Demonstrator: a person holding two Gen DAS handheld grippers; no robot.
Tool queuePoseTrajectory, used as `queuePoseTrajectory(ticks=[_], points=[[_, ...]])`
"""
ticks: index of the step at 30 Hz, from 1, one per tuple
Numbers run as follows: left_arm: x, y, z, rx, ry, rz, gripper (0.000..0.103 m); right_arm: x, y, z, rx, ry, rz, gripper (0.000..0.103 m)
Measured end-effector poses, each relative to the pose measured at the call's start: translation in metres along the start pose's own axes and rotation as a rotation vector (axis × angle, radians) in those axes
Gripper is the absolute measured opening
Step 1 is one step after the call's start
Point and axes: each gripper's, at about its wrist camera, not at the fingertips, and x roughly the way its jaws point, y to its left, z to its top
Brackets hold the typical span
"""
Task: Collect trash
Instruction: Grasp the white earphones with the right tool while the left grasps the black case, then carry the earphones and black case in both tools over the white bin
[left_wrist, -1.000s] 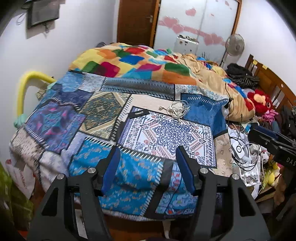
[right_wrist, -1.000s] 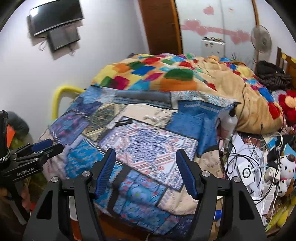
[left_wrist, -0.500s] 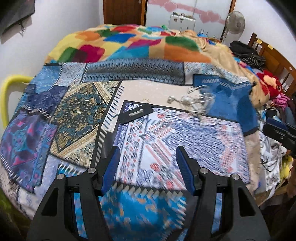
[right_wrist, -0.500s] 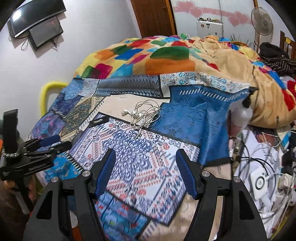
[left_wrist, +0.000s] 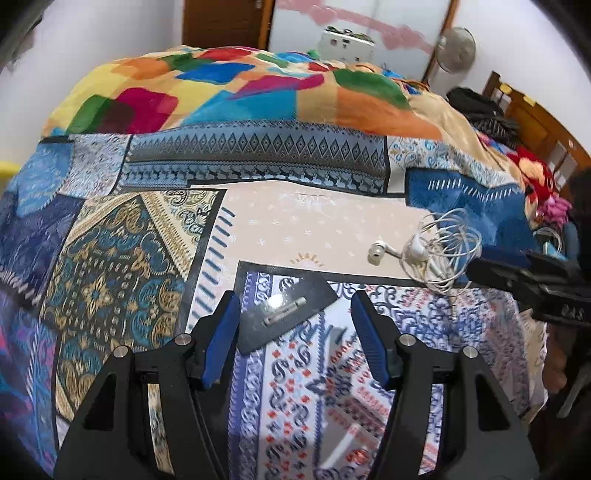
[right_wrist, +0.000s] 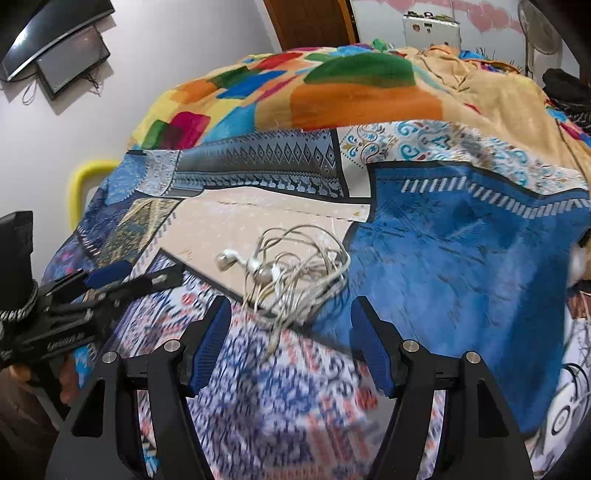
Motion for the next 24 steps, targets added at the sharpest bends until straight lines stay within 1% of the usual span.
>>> queuePoseTrajectory(ticks=[4, 7, 8, 9, 10, 12, 13, 14, 16, 17, 21, 24], points=[[0.013, -0.002, 0.002, 0.02, 0.023, -0.026, 0.061, 0.016, 0.007, 0.001, -0.034, 0.004, 0.015, 0.064], [0.019, -0.007, 0.0, 0.05, 0.027, -0.01, 0.061, 0.022, 0.011, 0.001, -0.047, 0.008, 0.024, 0.064], [0.02, -0.01, -0.001, 0.062, 0.034, 0.008, 0.061, 0.023, 0.011, 0.0, -0.044, 0.003, 0.019, 0.06], [0.022, -0.011, -0.002, 0.068, 0.045, 0.01, 0.061, 0.022, 0.011, 0.0, -0.043, -0.003, 0.012, 0.05], [0.02, -0.013, -0.005, 0.08, 0.041, 0.019, 0.061, 0.021, 0.012, -0.001, -0.043, 0.001, 0.015, 0.045], [0.018, -0.018, -0.011, 0.097, 0.041, 0.035, 0.06, 0.02, 0.011, -0.002, -0.043, 0.007, 0.0, 0.03], [0.016, -0.019, -0.013, 0.102, 0.039, 0.043, 0.058, 0.022, 0.012, -0.001, -0.044, 0.012, -0.006, 0.027], [0.014, -0.023, -0.018, 0.114, 0.037, 0.061, 0.053, 0.022, 0.011, -0.002, -0.045, 0.016, -0.008, 0.019], [0.009, -0.027, -0.023, 0.127, 0.038, 0.061, 0.039, 0.021, 0.01, -0.005, -0.04, 0.026, -0.002, 0.015], [0.008, -0.028, -0.024, 0.127, 0.04, 0.063, 0.023, 0.019, 0.009, -0.007, -0.034, 0.029, 0.002, 0.01], [0.003, -0.036, -0.035, 0.115, 0.033, 0.096, 0.024, 0.012, 0.009, -0.014, -0.012, 0.039, 0.012, 0.008], [-0.002, -0.038, -0.039, 0.062, 0.05, 0.075, 0.024, 0.004, 0.011, -0.017, -0.004, 0.04, 0.0, 0.007]])
